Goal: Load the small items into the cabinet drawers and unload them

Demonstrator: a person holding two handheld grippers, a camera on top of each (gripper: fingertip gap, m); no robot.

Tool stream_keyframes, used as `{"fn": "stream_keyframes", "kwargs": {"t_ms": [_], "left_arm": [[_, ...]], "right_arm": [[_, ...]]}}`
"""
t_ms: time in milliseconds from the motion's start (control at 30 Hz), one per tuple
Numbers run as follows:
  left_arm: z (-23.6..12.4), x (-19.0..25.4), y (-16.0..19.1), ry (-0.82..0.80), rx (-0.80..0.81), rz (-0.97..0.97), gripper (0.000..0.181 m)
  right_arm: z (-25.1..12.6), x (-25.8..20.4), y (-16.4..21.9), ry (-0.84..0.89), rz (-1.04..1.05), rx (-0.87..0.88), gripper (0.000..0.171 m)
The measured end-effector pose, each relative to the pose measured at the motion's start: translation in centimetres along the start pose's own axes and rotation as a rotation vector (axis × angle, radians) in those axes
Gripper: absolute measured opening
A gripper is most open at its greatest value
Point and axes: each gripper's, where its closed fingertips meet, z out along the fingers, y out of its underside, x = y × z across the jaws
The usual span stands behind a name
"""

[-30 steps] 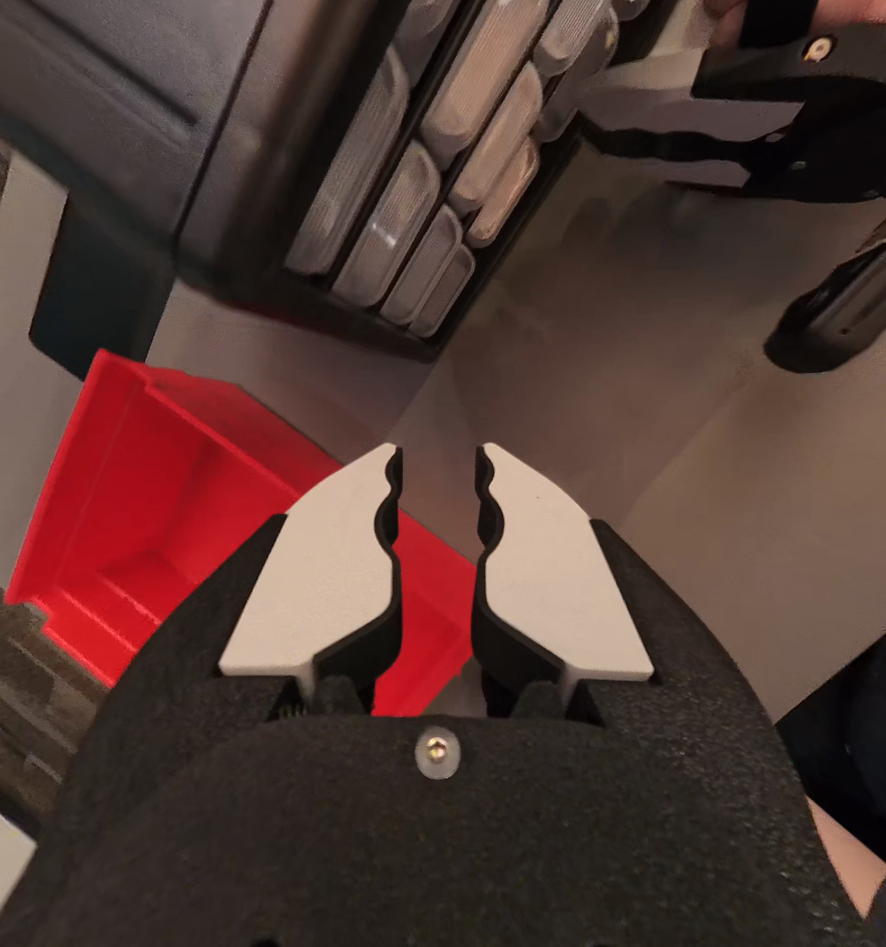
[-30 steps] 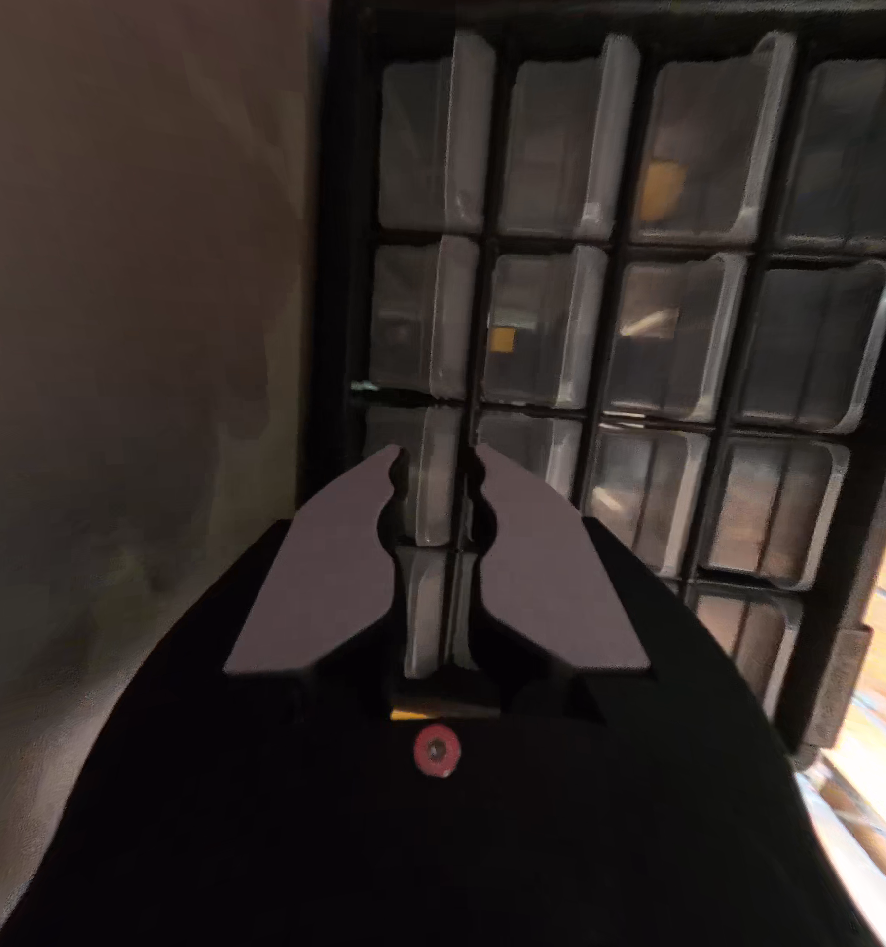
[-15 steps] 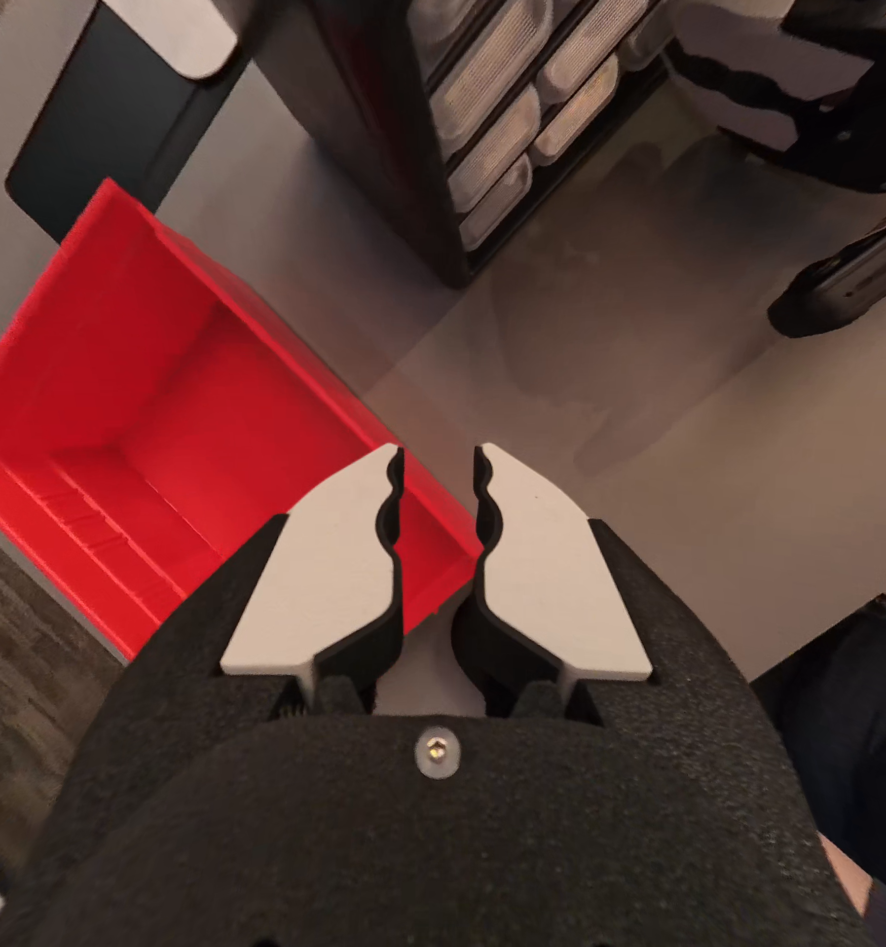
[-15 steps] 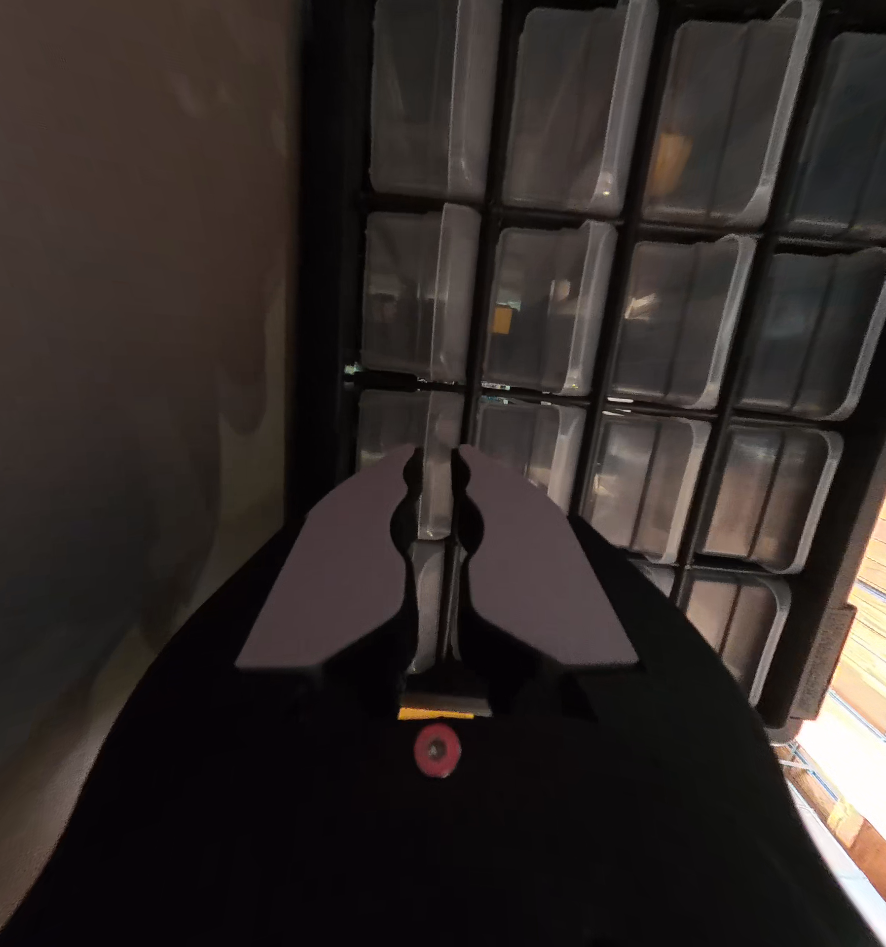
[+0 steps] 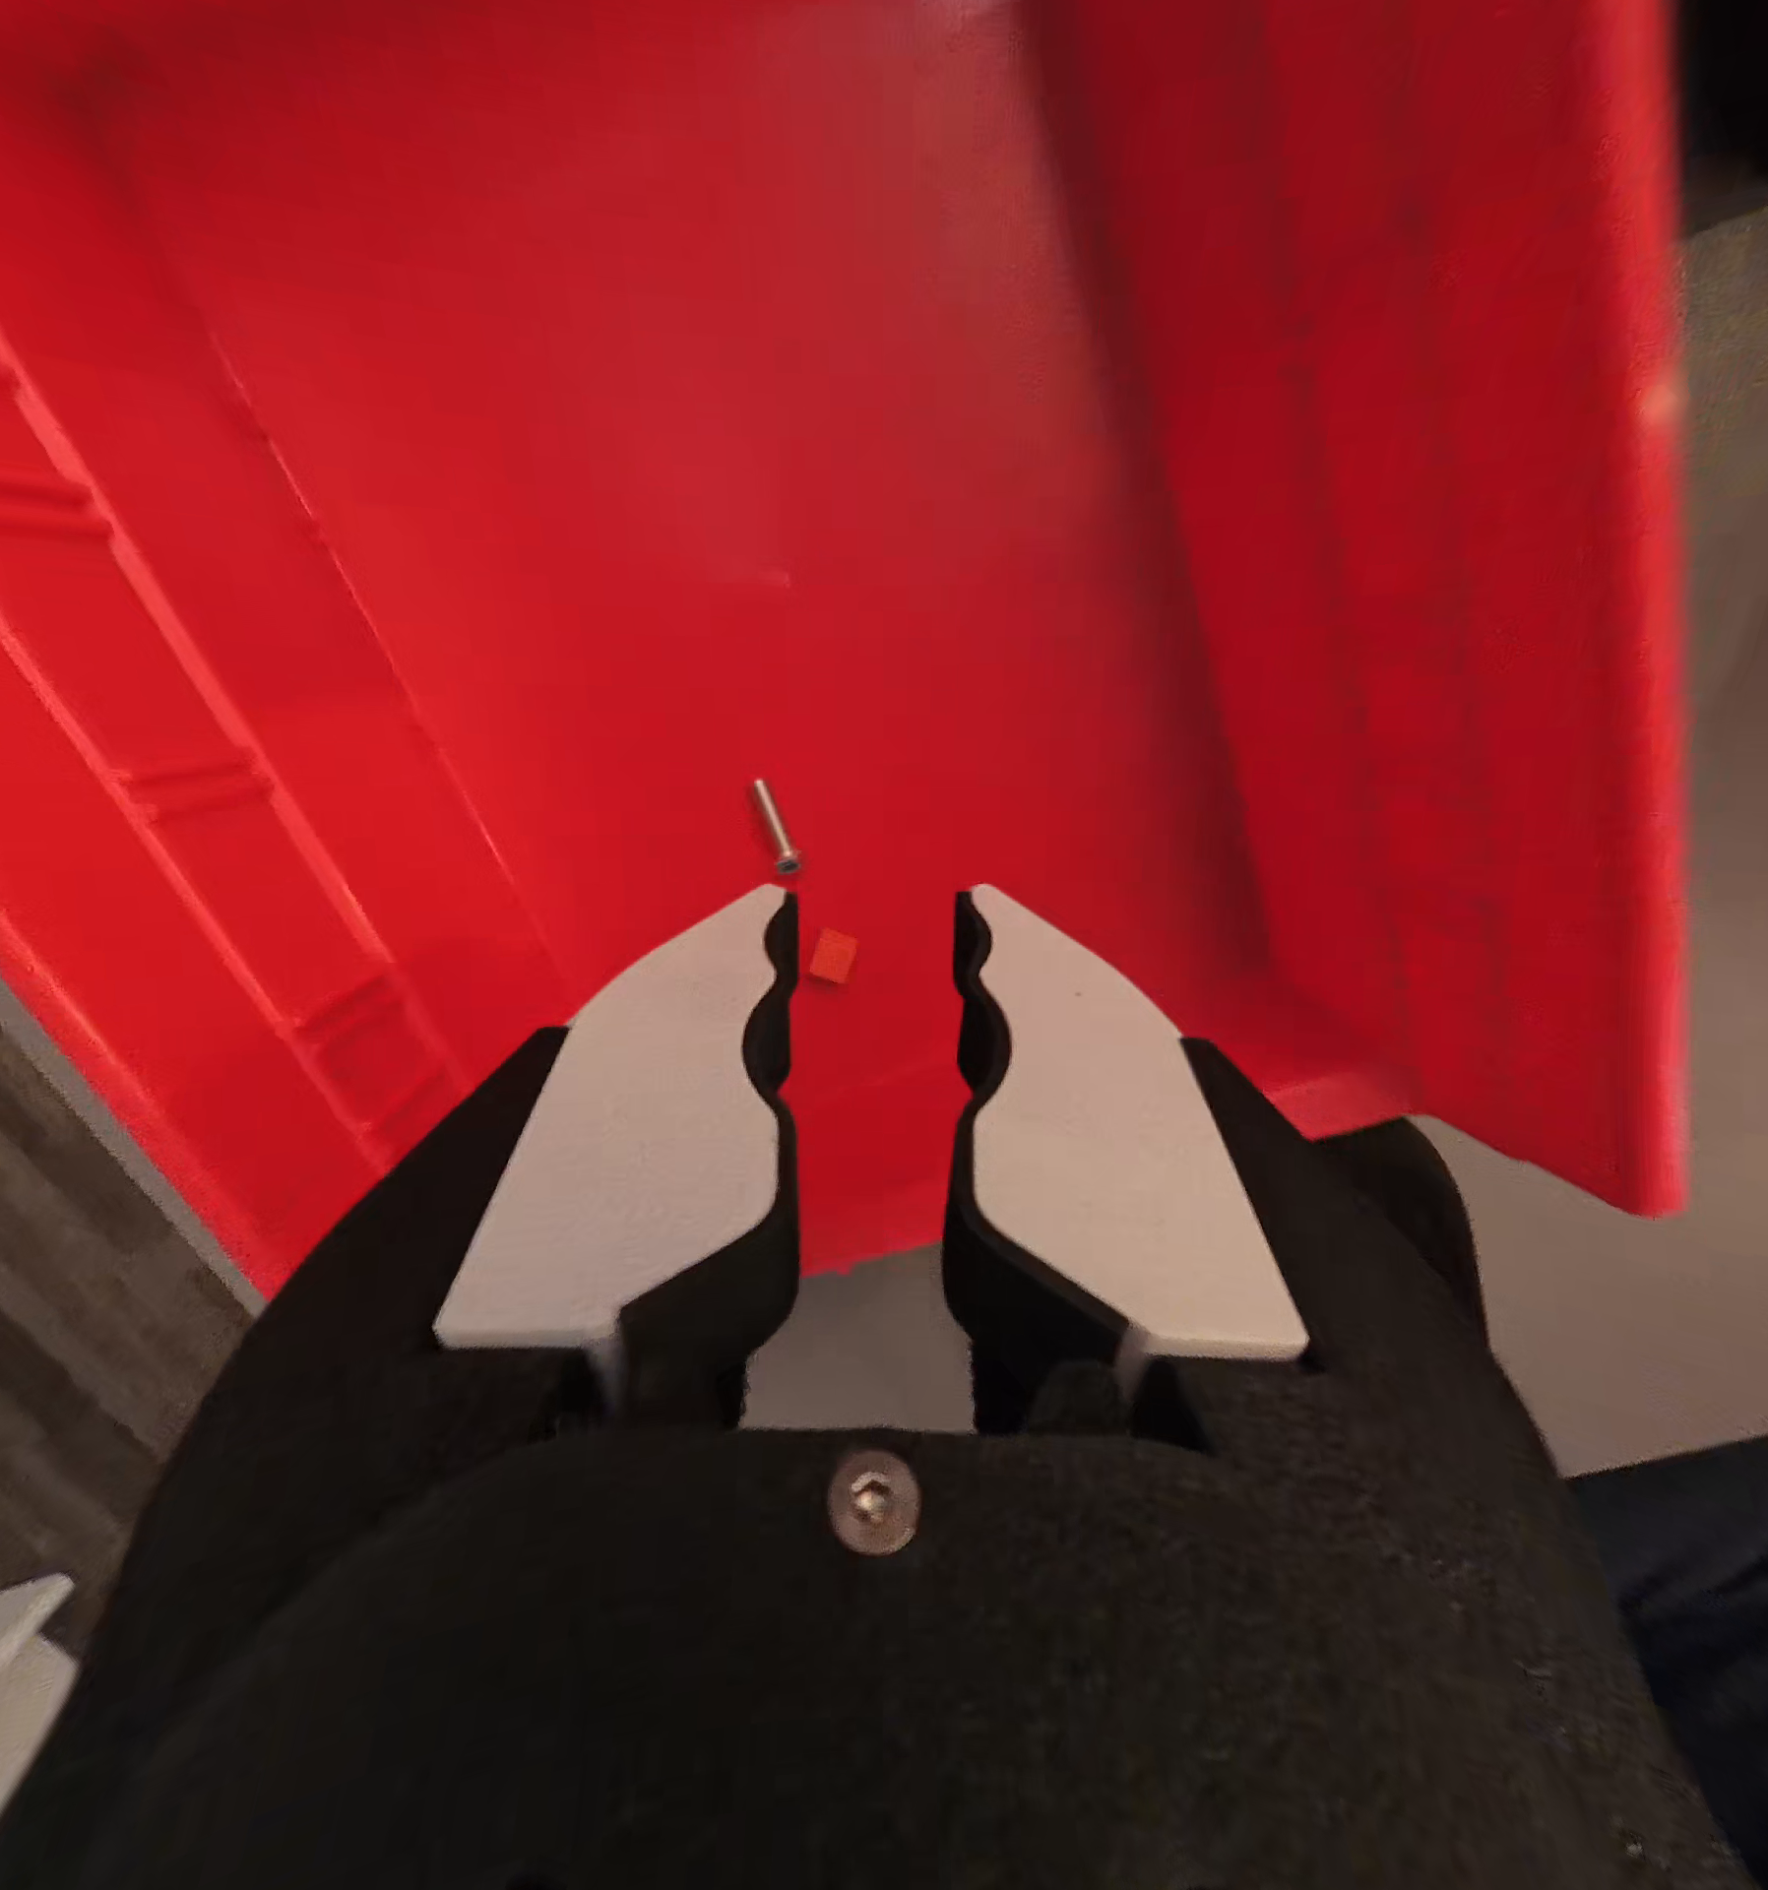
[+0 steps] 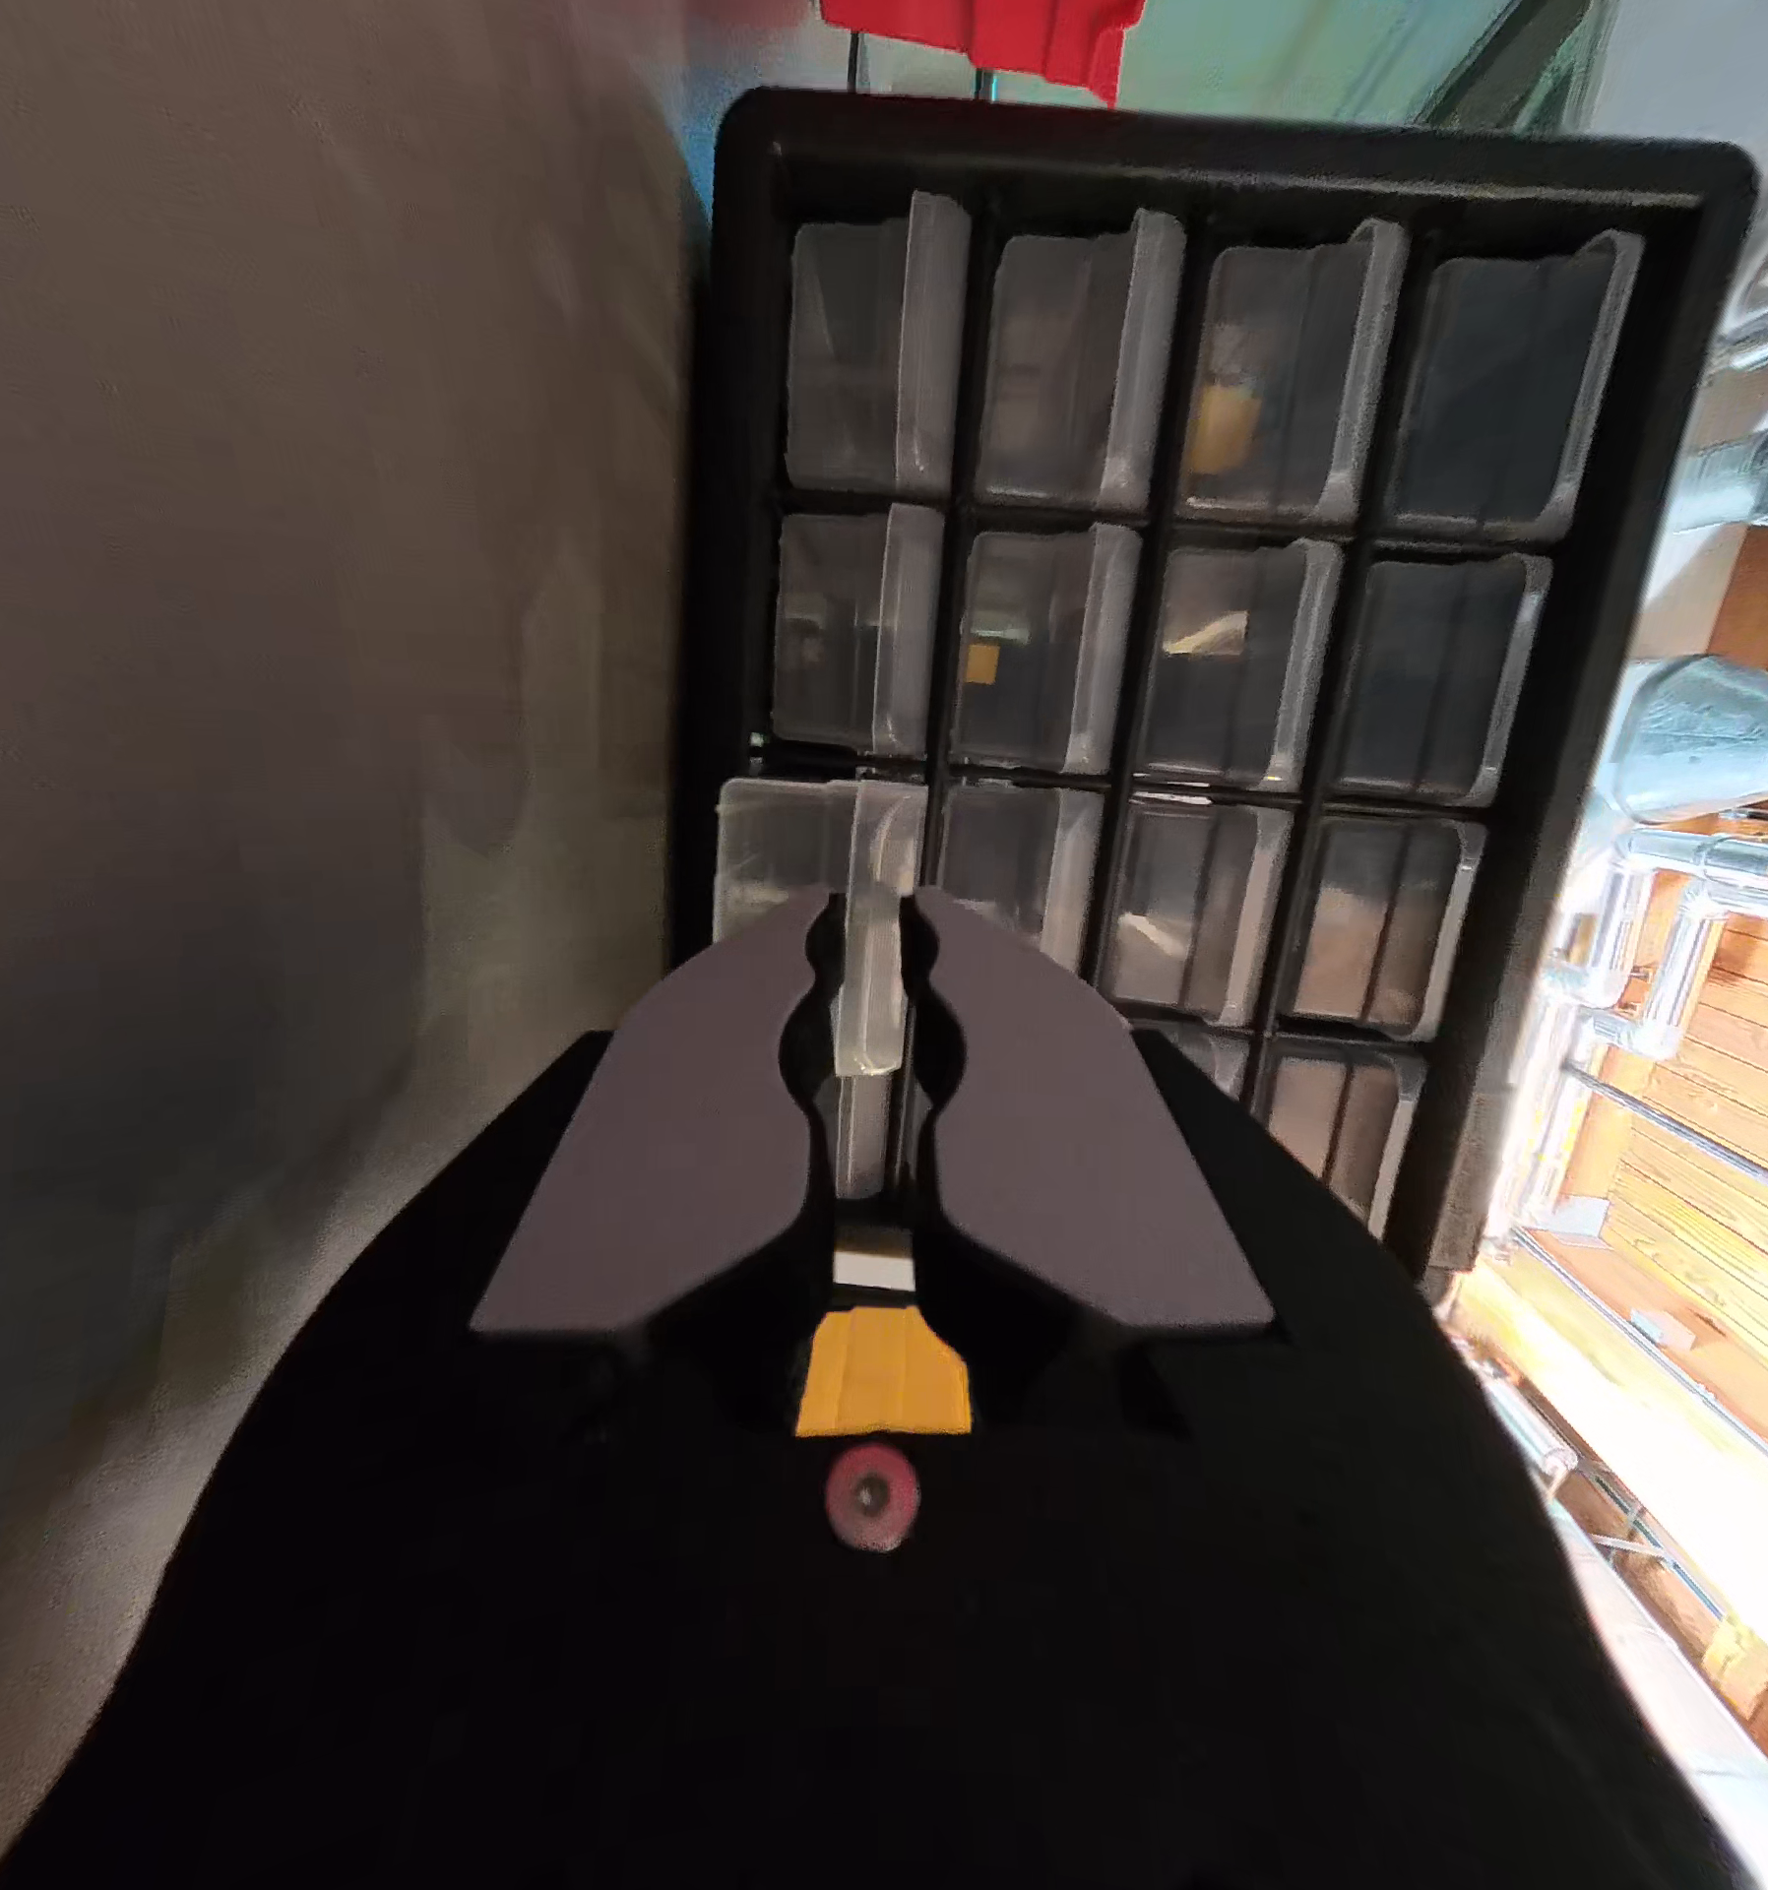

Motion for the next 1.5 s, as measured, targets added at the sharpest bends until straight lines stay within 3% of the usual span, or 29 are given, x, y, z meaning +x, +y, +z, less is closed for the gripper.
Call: {"fn": "stream_keyframes", "kwargs": {"t_ms": [267, 433, 567, 767, 867, 1000, 1067, 1167, 1233, 1333, 1500], "left_arm": [[3.8, -1.6, 0.5, 0.017, -0.073, -0.109, 0.032], [5.8, -2.4, 1.4, -0.028, -0.155, -0.118, 0.024], [5.9, -1.9, 1.2, 0.002, -0.163, -0.138, 0.006], [5.3, -1.6, 1.7, -0.033, -0.186, -0.122, 0.005], [2.9, -0.1, 1.4, -0.043, -0.087, -0.131, 0.005], [-2.6, 5.2, 0.2, -0.031, 0.122, -0.015, 0.006], [-5.1, 11.8, -1.6, 0.137, 0.233, 0.157, 0.005], [-7.0, 23.0, -3.1, 0.402, 0.270, 0.475, 0.005], [-6.0, 27.8, -4.7, 0.403, 0.242, 0.631, 0.005], [-2.3, 30.4, -8.0, 0.194, 0.135, 0.763, 0.005], [1.5, 33.2, -11.2, 0.106, 0.012, 0.793, 0.005]], "right_arm": [[-2.0, -0.1, -0.3, -0.014, 0.035, -0.016, 0.011], [-3.2, 0.0, -0.5, -0.013, 0.052, -0.017, 0.011], [-3.5, 0.0, -0.8, -0.010, 0.055, -0.010, 0.011], [-3.6, 0.0, -0.9, -0.016, 0.069, -0.015, 0.011], [-3.6, 0.0, -0.9, -0.016, 0.089, -0.023, 0.011], [-4.0, 0.1, -1.2, -0.012, 0.105, -0.021, 0.011], [-4.2, 0.1, -1.3, -0.010, 0.108, -0.017, 0.011], [-4.5, -0.1, -1.7, -0.009, 0.107, -0.006, 0.011], [-4.5, -0.2, -1.8, -0.010, 0.099, 0.001, 0.011], [-4.5, -0.3, -1.9, -0.008, 0.091, 0.006, 0.011], [-4.5, -0.5, -1.8, -0.011, 0.083, 0.006, 0.011]]}}
